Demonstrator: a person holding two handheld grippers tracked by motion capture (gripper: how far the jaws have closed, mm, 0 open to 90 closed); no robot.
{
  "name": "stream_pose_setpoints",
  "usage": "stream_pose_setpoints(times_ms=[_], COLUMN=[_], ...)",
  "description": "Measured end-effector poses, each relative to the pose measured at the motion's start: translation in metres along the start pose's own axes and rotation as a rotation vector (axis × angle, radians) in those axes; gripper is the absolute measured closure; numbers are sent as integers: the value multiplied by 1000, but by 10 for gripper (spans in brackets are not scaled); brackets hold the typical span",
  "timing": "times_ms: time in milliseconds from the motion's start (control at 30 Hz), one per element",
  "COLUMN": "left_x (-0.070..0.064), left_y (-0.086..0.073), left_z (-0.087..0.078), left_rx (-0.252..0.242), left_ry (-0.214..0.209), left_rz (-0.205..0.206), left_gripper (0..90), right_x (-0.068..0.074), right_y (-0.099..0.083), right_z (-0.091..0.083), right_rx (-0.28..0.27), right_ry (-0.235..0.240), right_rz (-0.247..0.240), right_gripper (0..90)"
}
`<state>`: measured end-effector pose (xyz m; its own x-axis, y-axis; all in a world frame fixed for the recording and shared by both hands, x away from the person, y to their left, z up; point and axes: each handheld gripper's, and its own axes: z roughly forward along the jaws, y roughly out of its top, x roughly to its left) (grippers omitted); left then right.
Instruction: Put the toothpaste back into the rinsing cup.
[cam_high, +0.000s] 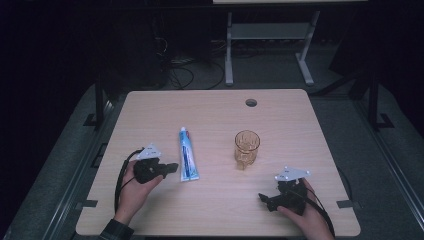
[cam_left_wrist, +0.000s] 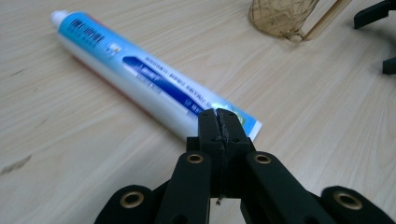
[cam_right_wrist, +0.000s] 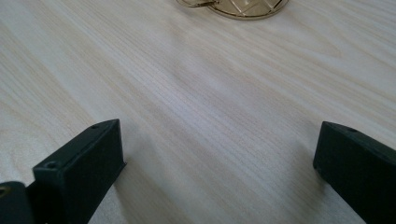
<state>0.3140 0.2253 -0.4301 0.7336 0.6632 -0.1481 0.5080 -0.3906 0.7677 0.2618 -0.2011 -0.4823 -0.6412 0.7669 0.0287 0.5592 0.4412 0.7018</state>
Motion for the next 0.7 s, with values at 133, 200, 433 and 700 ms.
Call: stream_pose_setpoints(times_ms=[133, 200, 433, 700], left_x=[-1, -3, -8, -10], left_y=[7, 10, 22, 30], left_z=[12, 18, 38, 62], left_rx=[-7, -3, 16, 47], left_ry=[-17, -21, -31, -24], left_rz=[2, 5, 43, 56], left_gripper=[888, 885, 895, 900], right_x=[0, 0, 0, 0], right_y=[0, 0, 0, 0], right_z=[0, 0, 0, 0], right_rx=[0, 0, -2, -2], right_ry=[2, 2, 4, 6], right_rz=[-2, -2, -11, -13], right_gripper=[9, 9, 9, 9])
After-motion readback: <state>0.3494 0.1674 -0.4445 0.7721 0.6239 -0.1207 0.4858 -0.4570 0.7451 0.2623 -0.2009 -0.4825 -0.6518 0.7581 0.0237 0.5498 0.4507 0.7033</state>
